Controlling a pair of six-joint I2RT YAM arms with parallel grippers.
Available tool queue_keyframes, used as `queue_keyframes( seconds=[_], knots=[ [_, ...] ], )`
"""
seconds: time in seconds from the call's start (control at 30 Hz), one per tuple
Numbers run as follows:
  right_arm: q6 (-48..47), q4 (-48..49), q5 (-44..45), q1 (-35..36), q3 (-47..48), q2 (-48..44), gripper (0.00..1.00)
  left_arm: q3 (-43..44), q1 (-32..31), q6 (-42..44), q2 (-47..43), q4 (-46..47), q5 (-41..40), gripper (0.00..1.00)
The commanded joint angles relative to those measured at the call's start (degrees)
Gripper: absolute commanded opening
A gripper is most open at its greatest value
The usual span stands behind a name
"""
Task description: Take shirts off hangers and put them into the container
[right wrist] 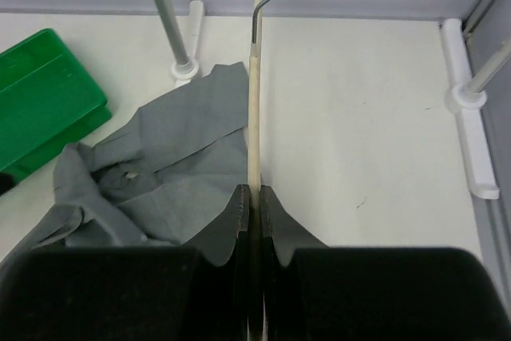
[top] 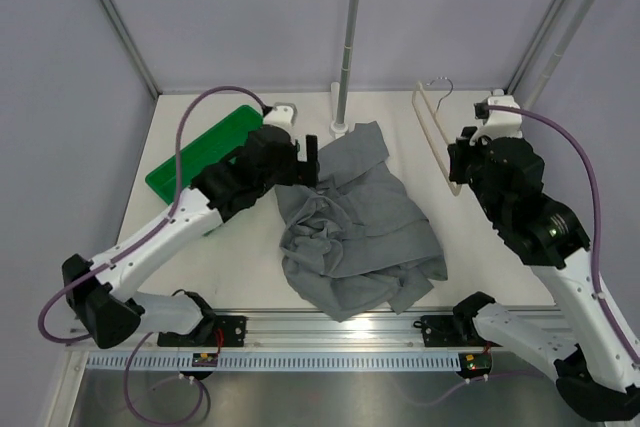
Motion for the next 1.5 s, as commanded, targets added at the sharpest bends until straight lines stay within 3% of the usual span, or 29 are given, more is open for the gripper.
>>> queue_keyframes(
  seconds=[0.0, 0.1, 0.23, 0.47, 0.8, 1.1, 1.47],
  knots=[
    [-4.4, 9.1, 8.8, -0.3, 4.8, 3.9, 0.0, 4.9, 4.2, 5.2, -5.6, -3.4, 1.4, 0.99],
    [-7.9, 13.7, 12.8, -0.4, 7.4, 8.3, 0.0, 5.9, 8.3, 7.2, -8.6, -4.6, 0.0, 0.99],
    [-12.1, 20.7, 15.6, -0.9, 11.1, 14.1, 0.0, 3.0, 10.9, 10.8, -16.5, -3.0, -8.0, 0.99],
    [-17.1, 28.8, 12.9, -6.6, 17.4, 21.4, 0.0, -12.0, 15.7, 12.3, -28.8, 5.9, -15.0, 0.99],
    [-20.0, 35.0, 8.0, -13.5, 27.4, 31.2, 0.0, -12.4, 18.9, 13.1, -27.2, 3.4, -18.8, 0.99],
    [-19.3, 32.7, 3.8, -18.3, 36.1, 40.1, 0.0, -12.6, 19.3, 13.3, -26.8, 3.4, -18.6, 0.99],
    [-18.3, 32.0, 1.6, -19.9, 40.2, 46.9, 0.0, -12.5, 19.6, 13.3, -26.2, 3.3, -17.2, 0.99]
  ],
)
